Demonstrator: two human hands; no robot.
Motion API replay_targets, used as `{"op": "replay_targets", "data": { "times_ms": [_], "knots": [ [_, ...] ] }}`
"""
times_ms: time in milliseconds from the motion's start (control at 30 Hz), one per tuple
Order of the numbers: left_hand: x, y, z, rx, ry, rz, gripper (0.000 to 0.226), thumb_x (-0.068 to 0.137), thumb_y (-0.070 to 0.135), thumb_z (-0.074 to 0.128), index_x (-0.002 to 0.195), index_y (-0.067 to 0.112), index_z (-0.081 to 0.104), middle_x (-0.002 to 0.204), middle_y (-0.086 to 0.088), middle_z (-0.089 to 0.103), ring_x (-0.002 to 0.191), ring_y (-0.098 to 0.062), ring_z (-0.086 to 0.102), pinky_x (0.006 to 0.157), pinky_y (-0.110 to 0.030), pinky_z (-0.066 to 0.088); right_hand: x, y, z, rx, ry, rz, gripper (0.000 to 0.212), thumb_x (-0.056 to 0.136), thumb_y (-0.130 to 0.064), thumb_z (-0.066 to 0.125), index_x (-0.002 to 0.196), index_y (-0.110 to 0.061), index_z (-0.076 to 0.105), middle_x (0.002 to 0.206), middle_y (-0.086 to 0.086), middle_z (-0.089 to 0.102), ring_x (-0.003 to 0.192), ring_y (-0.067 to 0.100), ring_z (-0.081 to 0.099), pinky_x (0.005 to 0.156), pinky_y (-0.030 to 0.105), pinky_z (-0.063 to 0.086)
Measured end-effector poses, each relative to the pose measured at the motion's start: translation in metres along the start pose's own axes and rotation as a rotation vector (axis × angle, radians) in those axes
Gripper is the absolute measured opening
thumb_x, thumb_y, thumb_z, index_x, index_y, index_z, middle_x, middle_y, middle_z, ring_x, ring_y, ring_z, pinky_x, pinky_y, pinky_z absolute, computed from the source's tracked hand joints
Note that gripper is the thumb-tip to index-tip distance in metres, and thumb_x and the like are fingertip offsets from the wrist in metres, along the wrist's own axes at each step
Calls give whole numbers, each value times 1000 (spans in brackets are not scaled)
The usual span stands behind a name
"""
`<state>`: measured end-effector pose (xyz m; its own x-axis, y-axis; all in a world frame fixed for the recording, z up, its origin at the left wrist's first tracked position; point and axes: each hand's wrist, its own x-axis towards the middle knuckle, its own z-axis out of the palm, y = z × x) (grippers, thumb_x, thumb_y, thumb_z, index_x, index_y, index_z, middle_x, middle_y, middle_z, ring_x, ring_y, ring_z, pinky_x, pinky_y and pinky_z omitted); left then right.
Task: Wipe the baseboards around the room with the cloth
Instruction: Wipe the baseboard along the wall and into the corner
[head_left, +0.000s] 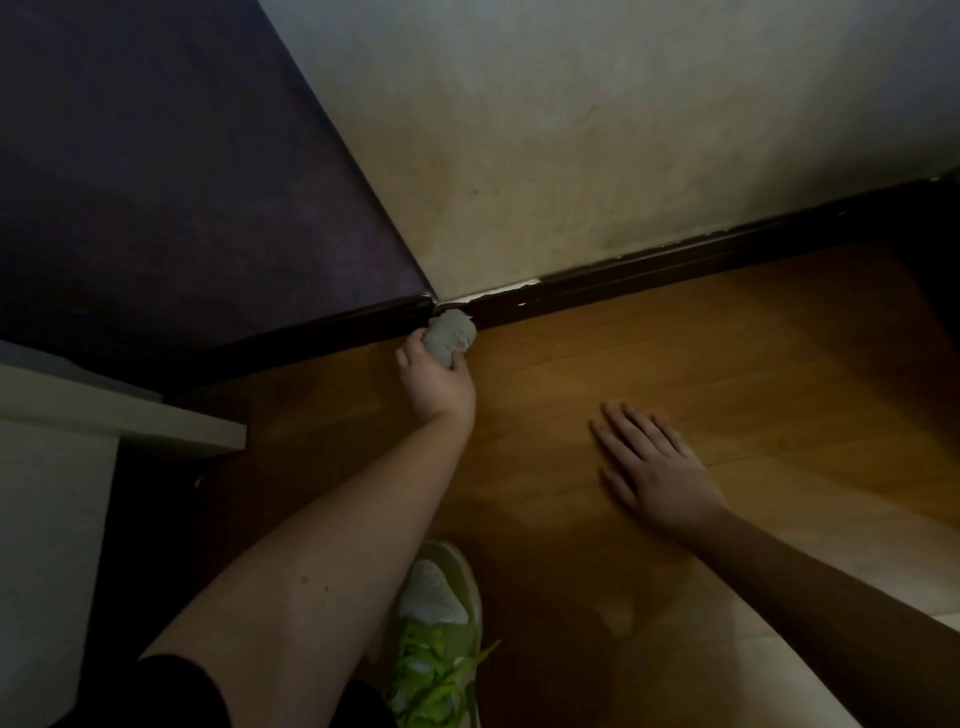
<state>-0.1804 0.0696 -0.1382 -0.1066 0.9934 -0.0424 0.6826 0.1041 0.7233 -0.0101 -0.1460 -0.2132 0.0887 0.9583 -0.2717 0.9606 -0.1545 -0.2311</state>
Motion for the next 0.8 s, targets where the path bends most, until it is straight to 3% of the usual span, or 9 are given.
{"op": "replay_targets", "data": {
  "times_ms": [67, 200, 367, 467, 533, 600, 700, 800],
  "knots": [
    [-3, 3, -2, -10, 4, -1, 47, 88, 11, 69, 132, 6, 53, 129, -16, 49, 117, -34, 55, 98, -38, 47, -4, 4, -2, -2, 1, 23, 64, 98, -59, 10, 154, -35, -10, 163, -9, -12, 149, 11, -13, 120, 35, -5],
    [-26, 26, 11, -113, -70, 117, 45, 88, 14, 71, 130, 9, 55, 128, -11, 51, 114, -25, 56, 88, -19, 39, -18, 22, -8, 40, 41, 129, 64, 95, -63, 2, 153, -38, -13, 162, -11, -12, 147, 8, -13, 117, 33, -3],
    [-68, 62, 56, -131, -276, 185, 46, 87, 18, 74, 129, 10, 57, 130, -8, 51, 118, -22, 54, 94, -22, 40, -40, 65, -14, 77, 118, 357, 60, 98, -60, 8, 153, -39, -1, 164, -7, 2, 147, 9, -6, 118, 34, 1],
    [-88, 84, 85, -140, -390, 288, 45, 87, 19, 74, 129, 11, 57, 129, -7, 51, 115, -19, 55, 92, -16, 37, -60, 99, -15, 96, 156, 534, 61, 98, -61, 5, 155, -41, 8, 165, -5, 7, 149, 12, -5, 121, 40, 2],
    [-100, 105, 105, -140, -459, 350, 45, 88, 21, 74, 129, 13, 57, 129, -5, 51, 112, -14, 53, 90, -14, 36, -72, 116, -14, 99, 155, 617, 60, 98, -64, 4, 155, -44, 3, 165, -8, 4, 150, 12, -6, 122, 45, 0],
    [-111, 126, 127, -135, -506, 411, 45, 88, 23, 73, 129, 15, 56, 127, -3, 51, 107, -7, 49, 89, -14, 36, -78, 127, -13, 81, 148, 615, 59, 98, -66, 5, 153, -46, -6, 164, -11, -3, 150, 11, -10, 121, 47, -5],
    [-123, 156, 159, -149, -561, 516, 45, 88, 21, 74, 129, 15, 57, 126, -2, 52, 103, 1, 44, 90, -12, 35, -77, 132, -8, 58, 191, 594, 62, 99, -66, 13, 155, -43, -3, 164, -10, 2, 151, 13, -6, 120, 51, -3],
    [-131, 185, 189, -142, -599, 589, 46, 87, 17, 74, 130, 12, 57, 127, -6, 52, 111, -8, 50, 94, -17, 36, -76, 134, -5, 84, 213, 585, 66, 99, -66, 17, 156, -38, 1, 164, -9, 6, 151, 13, -2, 120, 53, 1]
  ]
}}
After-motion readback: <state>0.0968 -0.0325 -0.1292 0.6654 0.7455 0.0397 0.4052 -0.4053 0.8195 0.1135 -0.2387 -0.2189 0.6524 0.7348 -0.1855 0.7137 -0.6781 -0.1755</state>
